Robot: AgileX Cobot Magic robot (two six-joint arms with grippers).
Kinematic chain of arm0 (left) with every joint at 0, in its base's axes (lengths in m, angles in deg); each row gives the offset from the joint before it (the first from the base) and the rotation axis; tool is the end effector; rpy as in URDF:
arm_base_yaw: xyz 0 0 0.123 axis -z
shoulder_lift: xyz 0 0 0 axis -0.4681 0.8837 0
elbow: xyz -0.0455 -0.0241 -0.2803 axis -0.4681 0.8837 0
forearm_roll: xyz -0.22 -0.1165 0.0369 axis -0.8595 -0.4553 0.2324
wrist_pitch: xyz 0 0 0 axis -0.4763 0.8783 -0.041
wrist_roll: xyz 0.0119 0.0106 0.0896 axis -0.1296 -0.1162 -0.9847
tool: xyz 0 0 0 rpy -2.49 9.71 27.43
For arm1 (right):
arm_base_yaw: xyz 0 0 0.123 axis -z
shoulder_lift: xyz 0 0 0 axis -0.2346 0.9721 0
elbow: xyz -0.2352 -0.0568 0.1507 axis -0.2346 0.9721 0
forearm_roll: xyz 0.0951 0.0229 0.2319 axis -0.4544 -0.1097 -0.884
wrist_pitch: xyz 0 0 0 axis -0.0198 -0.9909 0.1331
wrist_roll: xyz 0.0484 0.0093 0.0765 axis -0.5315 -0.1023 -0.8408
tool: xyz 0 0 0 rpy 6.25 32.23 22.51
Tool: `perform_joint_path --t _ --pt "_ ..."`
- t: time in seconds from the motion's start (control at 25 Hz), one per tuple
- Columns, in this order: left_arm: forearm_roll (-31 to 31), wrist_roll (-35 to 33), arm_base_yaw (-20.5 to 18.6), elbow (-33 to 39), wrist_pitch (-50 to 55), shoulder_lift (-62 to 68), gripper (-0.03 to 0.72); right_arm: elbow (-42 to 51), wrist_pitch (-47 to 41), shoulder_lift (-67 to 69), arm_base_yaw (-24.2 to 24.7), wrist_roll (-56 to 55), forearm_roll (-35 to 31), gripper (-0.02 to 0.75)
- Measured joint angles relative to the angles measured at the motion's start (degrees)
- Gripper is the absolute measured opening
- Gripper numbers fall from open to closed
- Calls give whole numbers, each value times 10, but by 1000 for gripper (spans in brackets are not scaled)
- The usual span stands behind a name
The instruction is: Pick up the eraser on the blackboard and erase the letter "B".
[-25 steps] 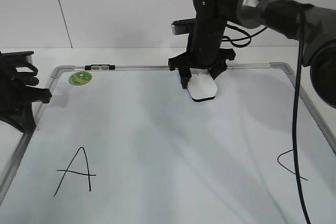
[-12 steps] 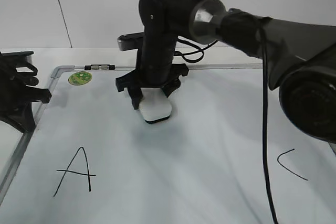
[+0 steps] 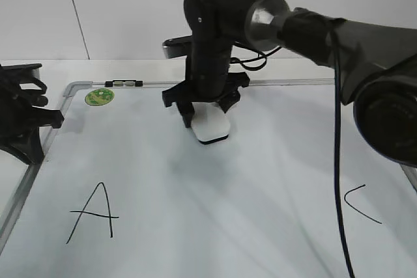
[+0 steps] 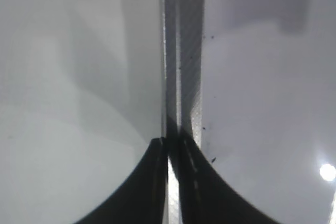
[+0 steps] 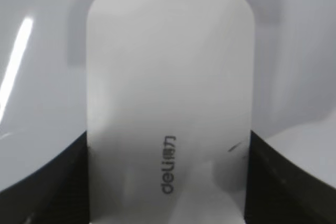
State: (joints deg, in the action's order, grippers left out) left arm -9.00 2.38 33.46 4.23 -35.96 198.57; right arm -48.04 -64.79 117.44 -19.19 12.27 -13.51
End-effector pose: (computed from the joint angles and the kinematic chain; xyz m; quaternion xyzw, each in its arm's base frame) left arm 0.3564 -0.0427 0.1513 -0.0132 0.9984 -0.0474 0.0264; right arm 0.4372 0.2758 0.1697 -0.1871 0.9756 0.0187 0.1133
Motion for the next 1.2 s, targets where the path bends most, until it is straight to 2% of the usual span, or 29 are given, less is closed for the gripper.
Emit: perform_joint_path --t 0.28,0.92,1.2 --pt "1 -1 0 0 0 0 41 0 0 0 61 -4 9 545" --pt "3 -1 0 0 -3 1 42 65 34 -27 87 -6 24 545" --pt "4 -1 0 0 -3 1 42 76 17 -40 117 -6 68 545"
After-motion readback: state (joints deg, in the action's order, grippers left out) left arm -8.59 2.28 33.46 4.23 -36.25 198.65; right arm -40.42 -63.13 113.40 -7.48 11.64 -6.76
